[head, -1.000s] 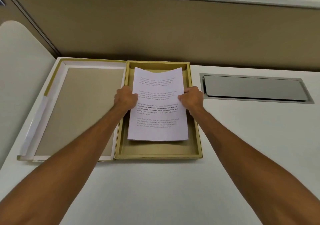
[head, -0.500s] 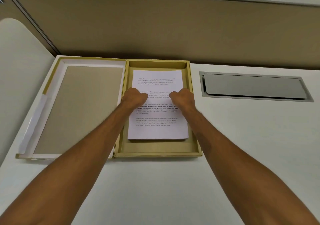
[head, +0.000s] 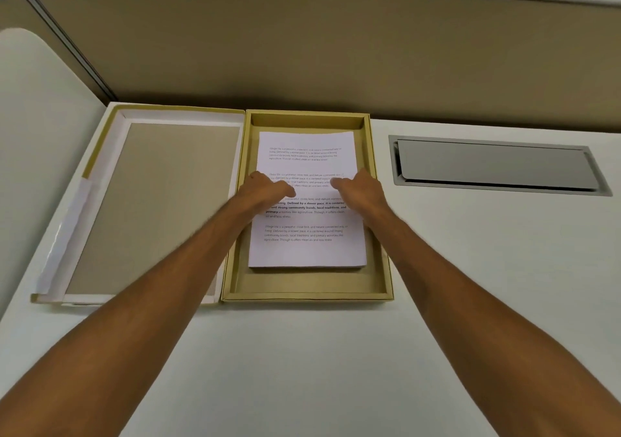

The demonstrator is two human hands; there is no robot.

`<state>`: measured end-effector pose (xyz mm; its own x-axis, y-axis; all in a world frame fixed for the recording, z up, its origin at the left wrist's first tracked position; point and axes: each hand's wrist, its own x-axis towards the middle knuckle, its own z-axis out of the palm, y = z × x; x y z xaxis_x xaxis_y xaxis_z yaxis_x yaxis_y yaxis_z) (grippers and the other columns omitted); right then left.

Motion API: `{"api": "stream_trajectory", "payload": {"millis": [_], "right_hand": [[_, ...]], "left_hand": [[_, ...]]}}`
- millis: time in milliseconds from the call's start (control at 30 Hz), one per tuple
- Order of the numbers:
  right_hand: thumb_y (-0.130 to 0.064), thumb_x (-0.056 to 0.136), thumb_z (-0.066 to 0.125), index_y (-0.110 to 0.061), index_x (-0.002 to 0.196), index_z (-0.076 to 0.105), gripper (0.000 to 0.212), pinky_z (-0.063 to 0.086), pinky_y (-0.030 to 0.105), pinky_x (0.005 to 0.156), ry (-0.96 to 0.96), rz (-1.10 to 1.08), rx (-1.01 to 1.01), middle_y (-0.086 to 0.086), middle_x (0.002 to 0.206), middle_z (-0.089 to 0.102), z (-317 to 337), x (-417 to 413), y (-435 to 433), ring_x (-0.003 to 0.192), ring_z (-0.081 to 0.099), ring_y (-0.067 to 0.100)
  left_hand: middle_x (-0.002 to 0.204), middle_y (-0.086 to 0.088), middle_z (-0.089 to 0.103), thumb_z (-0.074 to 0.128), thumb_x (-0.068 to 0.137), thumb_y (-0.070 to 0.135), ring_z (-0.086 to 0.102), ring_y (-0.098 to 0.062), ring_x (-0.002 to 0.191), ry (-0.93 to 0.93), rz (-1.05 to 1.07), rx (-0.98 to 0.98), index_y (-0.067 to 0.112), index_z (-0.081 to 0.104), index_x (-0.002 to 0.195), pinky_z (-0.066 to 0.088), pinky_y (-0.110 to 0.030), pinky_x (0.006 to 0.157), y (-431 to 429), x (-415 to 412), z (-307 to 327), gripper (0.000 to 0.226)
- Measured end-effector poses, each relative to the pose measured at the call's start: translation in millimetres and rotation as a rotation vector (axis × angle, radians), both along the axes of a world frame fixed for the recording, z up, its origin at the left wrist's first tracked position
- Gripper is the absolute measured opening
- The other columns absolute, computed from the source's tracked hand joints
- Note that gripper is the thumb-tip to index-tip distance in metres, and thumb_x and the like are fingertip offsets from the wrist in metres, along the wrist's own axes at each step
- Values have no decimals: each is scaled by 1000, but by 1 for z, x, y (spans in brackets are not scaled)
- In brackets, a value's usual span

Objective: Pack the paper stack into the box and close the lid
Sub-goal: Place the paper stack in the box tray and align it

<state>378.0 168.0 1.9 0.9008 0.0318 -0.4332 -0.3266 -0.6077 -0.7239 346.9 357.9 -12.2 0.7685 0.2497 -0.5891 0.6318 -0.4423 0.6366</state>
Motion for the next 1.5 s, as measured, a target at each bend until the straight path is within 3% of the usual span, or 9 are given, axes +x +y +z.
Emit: {"api": "stream_trajectory", "payload": {"millis": [100, 233, 433, 633, 933, 1133, 1300, 1400, 1500], "right_hand": [[-33, 94, 59, -7, 124, 54, 40, 52, 28, 64, -39, -42, -33, 4, 119, 67, -6, -10, -9, 90, 62, 19], [-35, 96, 59, -10, 126, 55, 40, 52, 31, 69, -27, 12, -82, 4, 122, 65, -16, -35, -16, 87, 59, 17], [-30, 93, 64, -11, 135, 48, 49, 45, 26, 75, -30, 43, -13, 5, 136, 61, -10, -49, -16, 104, 59, 18], [-37, 67, 89, -26, 157, -8, 134, 49, 37, 100, -42, 493, -316, 7, 158, 28, -17, -73, -40, 137, 43, 28], [-23, 86, 75, -22, 157, -12, 113, 45, 33, 106, -182, 595, -463, 10, 157, 18, -37, -93, -47, 139, 36, 24], [-25, 85, 76, -21, 157, -11, 113, 44, 33, 108, -184, 598, -472, 9, 157, 16, -39, -92, -47, 140, 33, 24], [-35, 76, 83, -23, 156, -18, 130, 43, 37, 108, -101, 583, -425, 7, 160, 13, -35, -89, -48, 142, 32, 26], [-59, 69, 80, -18, 158, -5, 129, 37, 46, 113, -102, 545, -424, 7, 165, 6, -23, -73, -45, 149, 23, 30], [-67, 83, 60, -17, 155, 22, 96, 42, 49, 107, -331, 519, -466, 9, 162, 24, -16, -42, -36, 144, 33, 29]], "left_hand": [[143, -3, 55, 81, 75, 36, 58, -25, 123, -15, -72, 29, 10, 39, 147, 44, -28, 82, 2, -21, -2, 87], [141, 0, 52, 90, 63, 42, 56, -24, 122, -26, -222, 178, 13, 25, 148, 47, -28, 81, -4, -70, -15, 111], [149, -9, 38, 87, 45, 59, 44, -29, 132, 12, -295, 274, 28, 0, 155, 51, -48, 99, -8, -86, -16, 144], [145, -13, 29, 88, 69, 29, 40, -26, 130, 5, -421, 392, 33, -21, 154, 48, -37, 98, -17, -107, -16, 138], [126, -17, 50, 78, 78, 27, 56, -26, 108, -163, -417, 502, 26, -27, 151, 58, -44, 85, -11, -108, -30, 128], [130, -15, 49, 76, 82, 29, 55, -26, 113, -162, -394, 525, 26, -20, 154, 57, -42, 88, -13, -108, -31, 121], [140, -15, 40, 87, 67, 36, 47, -27, 124, -71, -373, 458, 27, -27, 151, 52, -42, 93, -17, -106, -20, 142], [151, -15, 30, 89, 62, 44, 42, -29, 133, -54, -349, 436, 27, -27, 152, 49, -43, 99, -19, -103, -13, 148], [150, -13, 27, 87, 66, 45, 40, -27, 132, -39, -360, 462, 22, -24, 153, 48, -38, 99, -25, -107, -13, 142]]}}
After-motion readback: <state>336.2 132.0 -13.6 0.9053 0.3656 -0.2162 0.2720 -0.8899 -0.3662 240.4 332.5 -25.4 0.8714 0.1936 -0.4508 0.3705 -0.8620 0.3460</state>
